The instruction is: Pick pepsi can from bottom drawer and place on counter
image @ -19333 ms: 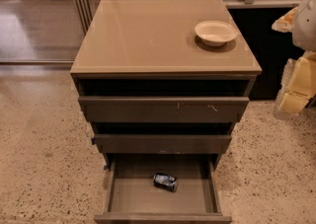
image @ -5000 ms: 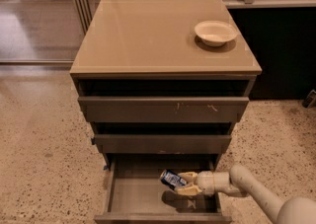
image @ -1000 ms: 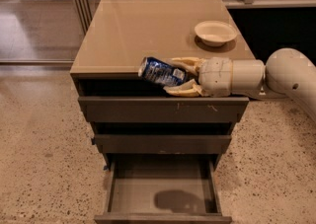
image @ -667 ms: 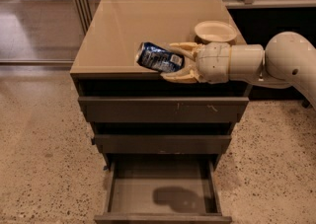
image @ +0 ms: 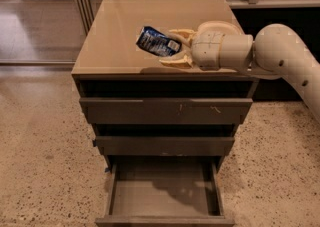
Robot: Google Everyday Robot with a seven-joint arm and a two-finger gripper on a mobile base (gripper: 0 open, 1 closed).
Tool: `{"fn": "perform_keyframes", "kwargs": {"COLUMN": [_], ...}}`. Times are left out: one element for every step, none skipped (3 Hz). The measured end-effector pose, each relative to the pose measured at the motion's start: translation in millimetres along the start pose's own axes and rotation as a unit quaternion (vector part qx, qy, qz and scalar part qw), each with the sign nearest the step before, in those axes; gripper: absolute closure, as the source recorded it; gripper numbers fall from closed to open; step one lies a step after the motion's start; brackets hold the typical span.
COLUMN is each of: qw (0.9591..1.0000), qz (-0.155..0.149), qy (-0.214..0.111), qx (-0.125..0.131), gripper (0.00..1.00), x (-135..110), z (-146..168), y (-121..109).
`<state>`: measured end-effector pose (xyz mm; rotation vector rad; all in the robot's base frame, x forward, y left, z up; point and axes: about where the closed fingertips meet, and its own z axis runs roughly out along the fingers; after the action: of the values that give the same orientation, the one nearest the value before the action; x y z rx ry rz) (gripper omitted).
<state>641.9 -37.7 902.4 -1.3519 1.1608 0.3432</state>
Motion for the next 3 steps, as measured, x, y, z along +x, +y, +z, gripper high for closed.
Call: {"fn": "perform_keyframes", "kwargs": {"qw": [0.9994, 0.9979, 0.9978], "qz": [0.031, 0.058, 0.059], "qy": [0.010, 0.022, 0.023], "qx": [0.010, 0.018, 0.017], "gripper": [1.00, 1.00, 0.81], "x": [30.7, 57.5, 58.1], "z": [22.6, 40.7, 42.3], "y": [-15.6, -27.1, -27.3]}}
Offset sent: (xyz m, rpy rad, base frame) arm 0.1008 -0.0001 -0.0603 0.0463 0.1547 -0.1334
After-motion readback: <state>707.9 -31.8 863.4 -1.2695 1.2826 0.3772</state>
